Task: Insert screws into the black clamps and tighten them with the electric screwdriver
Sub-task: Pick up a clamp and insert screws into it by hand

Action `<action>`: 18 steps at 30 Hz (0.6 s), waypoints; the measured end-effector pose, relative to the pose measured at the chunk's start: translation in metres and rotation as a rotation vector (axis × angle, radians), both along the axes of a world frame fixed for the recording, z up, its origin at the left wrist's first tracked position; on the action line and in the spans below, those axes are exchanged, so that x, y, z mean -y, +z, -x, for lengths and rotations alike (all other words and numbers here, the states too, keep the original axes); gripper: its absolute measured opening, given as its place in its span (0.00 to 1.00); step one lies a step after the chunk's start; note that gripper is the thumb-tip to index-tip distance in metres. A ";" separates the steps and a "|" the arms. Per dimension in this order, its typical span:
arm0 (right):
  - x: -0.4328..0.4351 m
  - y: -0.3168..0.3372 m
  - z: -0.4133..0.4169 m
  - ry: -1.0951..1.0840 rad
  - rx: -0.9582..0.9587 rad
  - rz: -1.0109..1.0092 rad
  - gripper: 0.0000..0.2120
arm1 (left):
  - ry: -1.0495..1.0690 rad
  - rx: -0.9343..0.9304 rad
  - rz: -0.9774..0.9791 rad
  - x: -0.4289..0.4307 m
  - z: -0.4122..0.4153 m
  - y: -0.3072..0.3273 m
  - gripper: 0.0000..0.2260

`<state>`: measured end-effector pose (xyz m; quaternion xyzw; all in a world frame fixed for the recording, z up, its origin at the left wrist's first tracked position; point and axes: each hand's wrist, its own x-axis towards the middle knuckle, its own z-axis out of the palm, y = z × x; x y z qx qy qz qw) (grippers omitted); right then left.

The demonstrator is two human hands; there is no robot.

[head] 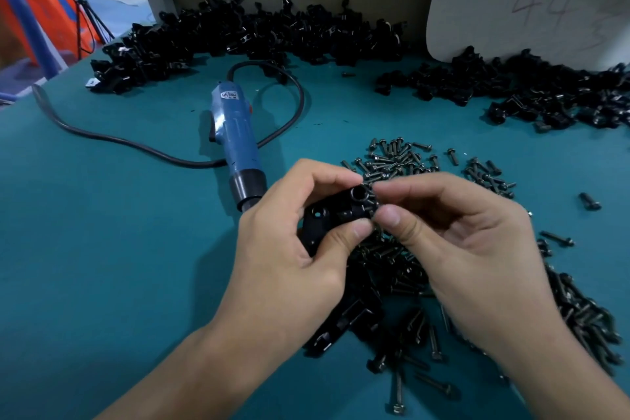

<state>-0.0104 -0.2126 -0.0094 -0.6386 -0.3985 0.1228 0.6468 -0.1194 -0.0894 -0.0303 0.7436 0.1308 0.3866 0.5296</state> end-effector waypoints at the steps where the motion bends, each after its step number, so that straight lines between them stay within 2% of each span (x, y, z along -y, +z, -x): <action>1: 0.001 0.001 -0.002 0.020 0.020 0.014 0.11 | 0.000 -0.004 0.001 -0.001 0.000 0.000 0.15; 5: 0.004 -0.004 -0.004 -0.009 0.092 0.074 0.11 | -0.005 -0.015 0.000 0.000 0.000 -0.001 0.15; 11: 0.002 -0.012 -0.002 -0.085 0.313 0.233 0.04 | -0.028 -0.014 0.036 0.001 0.000 0.000 0.14; 15: -0.001 -0.013 0.000 -0.112 0.463 0.276 0.12 | -0.052 -0.005 0.026 0.003 0.000 -0.001 0.14; 18: -0.004 -0.014 0.002 -0.090 0.442 0.275 0.17 | -0.052 -0.002 0.008 0.004 0.001 0.001 0.14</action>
